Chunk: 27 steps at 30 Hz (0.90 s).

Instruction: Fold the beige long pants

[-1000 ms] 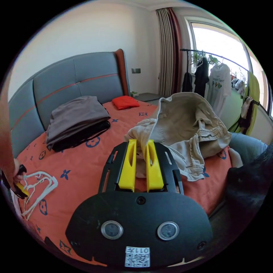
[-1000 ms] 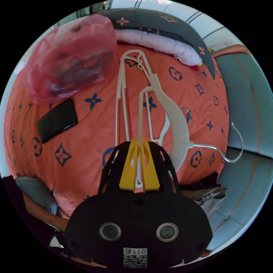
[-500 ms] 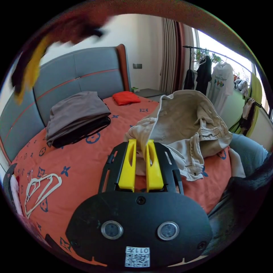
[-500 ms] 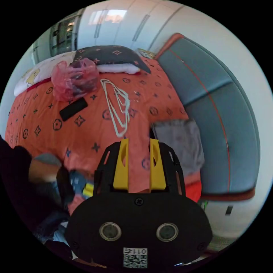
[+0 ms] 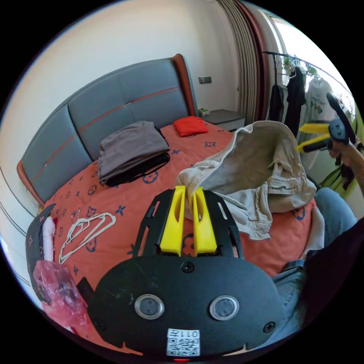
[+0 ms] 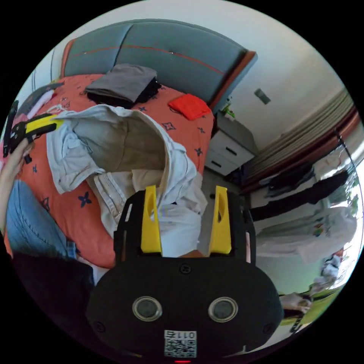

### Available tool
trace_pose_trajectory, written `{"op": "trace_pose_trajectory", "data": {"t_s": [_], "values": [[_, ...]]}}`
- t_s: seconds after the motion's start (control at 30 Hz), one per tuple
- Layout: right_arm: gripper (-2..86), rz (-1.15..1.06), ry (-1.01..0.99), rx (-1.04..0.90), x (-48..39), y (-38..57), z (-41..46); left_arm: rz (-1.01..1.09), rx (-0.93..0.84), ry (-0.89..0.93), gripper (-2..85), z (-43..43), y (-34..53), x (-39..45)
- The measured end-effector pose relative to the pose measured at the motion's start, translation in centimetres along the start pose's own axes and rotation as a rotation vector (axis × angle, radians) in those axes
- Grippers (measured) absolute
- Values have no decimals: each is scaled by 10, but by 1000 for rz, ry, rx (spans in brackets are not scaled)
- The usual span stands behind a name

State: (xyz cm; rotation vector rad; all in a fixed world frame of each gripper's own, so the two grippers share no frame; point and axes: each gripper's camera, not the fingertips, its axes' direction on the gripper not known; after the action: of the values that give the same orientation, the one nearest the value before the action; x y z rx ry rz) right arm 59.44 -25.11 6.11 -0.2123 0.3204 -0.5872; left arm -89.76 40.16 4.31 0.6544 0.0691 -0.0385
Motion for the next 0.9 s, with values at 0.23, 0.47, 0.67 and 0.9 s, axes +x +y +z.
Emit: {"op": "trace_pose_trajectory", "data": {"t_s": [0.23, 0.47, 0.67, 0.9], "values": [[63, -3, -135, -107, 65, 34, 62, 194, -163, -42, 0, -57, -11, -40], [44, 120, -74, 299, 231, 72, -66, 475, -78, 10, -1, -182, -72, -96], [39, 85, 170, 460, 340, 57, -206, 710, 124, 123, -1, -306, -149, -97], [38, 215, 466, 518, 432, 48, -323, 730, 241, 331, 0, -394, -211, -117]]}}
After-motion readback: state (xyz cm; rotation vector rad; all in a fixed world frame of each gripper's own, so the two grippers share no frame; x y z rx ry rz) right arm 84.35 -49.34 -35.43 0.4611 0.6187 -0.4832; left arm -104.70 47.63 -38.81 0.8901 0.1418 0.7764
